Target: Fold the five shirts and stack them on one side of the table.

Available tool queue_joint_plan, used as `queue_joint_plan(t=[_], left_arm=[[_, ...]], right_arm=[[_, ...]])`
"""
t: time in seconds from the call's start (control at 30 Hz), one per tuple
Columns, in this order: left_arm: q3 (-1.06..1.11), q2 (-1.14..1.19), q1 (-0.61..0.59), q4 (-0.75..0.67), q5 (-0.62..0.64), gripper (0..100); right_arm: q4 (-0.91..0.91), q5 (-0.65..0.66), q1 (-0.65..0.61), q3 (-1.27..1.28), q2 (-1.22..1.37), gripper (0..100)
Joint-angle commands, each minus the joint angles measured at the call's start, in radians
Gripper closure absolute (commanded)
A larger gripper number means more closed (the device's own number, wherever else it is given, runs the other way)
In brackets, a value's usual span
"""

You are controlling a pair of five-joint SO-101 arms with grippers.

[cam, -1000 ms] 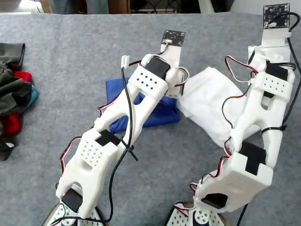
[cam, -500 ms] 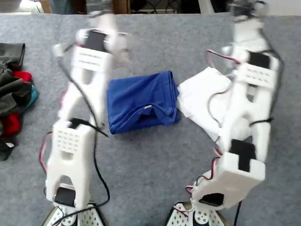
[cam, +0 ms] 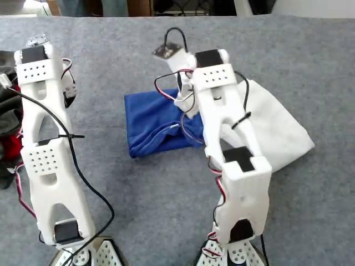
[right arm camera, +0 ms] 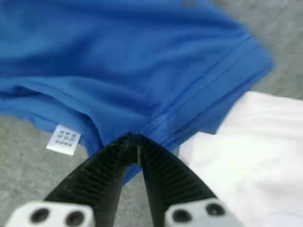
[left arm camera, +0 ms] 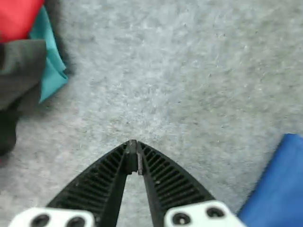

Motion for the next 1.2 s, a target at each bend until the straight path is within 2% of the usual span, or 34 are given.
queue_joint_plan(t=[0.0,0.27,0.43,0.6,0.7,0.83,0.97,1.17], left_arm=[[0.045,0.021,0.013,-0.071,-0.014,97],[0.073,0.057,0.018,-0.138,-0.017,97],[0.048,0.034,0.025,-0.130,-0.071,97],[-0.105,-0.028,0.147,-0.094,-0.069,97],[-0.143,-0.025,0.242,-0.097,-0.064,97],[-0.082,0.063,0.317,-0.187,-0.063,97],[-0.114,0.129,0.358,-0.189,-0.023,97],[-0.143,0.221,0.380,-0.229,-0.020,97]], right_arm=[[0.034,-0.012,0.023,-0.036,0.031,98.4],[0.012,0.087,0.163,0.056,0.099,98.4],[0.017,0.163,0.233,-0.005,0.073,98.4],[0.071,0.164,0.193,-0.151,-0.042,98.4],[0.080,0.143,0.141,-0.137,-0.071,98.4],[0.025,0.052,0.063,0.016,-0.056,98.4],[-0.120,-0.015,0.003,0.223,-0.053,98.4],[-0.298,-0.018,0.071,0.432,-0.053,98.4]])
